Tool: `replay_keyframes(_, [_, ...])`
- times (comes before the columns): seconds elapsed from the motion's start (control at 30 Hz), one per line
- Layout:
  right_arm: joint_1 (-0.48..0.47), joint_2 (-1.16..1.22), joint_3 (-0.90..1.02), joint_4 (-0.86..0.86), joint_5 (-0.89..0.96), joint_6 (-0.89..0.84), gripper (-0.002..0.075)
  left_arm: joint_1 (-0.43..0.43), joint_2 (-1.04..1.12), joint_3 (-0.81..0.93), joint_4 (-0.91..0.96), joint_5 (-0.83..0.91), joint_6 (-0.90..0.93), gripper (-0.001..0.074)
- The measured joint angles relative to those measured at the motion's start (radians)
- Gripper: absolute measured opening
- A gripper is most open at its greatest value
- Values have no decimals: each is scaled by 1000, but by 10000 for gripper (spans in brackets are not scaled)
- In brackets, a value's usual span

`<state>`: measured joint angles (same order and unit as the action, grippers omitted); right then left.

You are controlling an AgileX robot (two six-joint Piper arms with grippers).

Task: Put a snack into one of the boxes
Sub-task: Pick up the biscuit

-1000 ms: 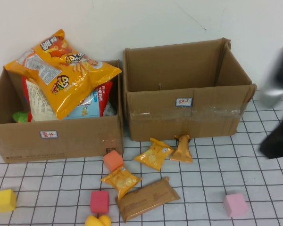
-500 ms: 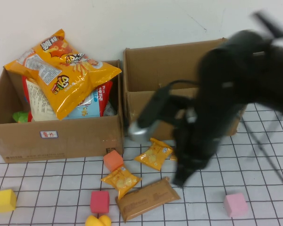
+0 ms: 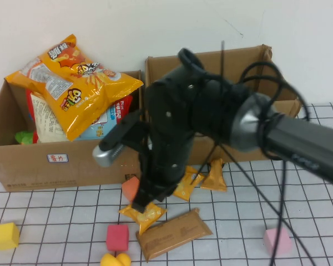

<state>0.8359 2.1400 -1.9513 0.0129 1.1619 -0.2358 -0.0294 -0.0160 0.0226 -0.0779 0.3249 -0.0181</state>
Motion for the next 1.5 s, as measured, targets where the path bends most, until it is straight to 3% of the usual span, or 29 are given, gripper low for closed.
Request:
replay_keyframes(0.2, [0,93,-46,11,-85,15,68,0,0,0,0,0,0,-1])
replay_keyframes(0.3, [0,130,-49,11,-128,20,206,0,0,0,0,0,0,-1])
replay_keyframes(0.47, [0,165,-53,11,-203,73,538,0,0,0,0,0,0,-1])
replay_keyframes(0.6, [0,185,-53,-5,-251,101,619,0,0,0,0,0,0,-1])
replay_keyframes(1.2, [0,276,-53,-49,-274,146,617,0,0,0,0,0,0,-1])
replay_keyframes(1.37, [0,284,-53,-49,-274,153,543,0,0,0,0,0,0,-1])
replay_keyframes(1.5, [0,285,-59,-49,-242,153,395,0,0,0,0,0,0,-1])
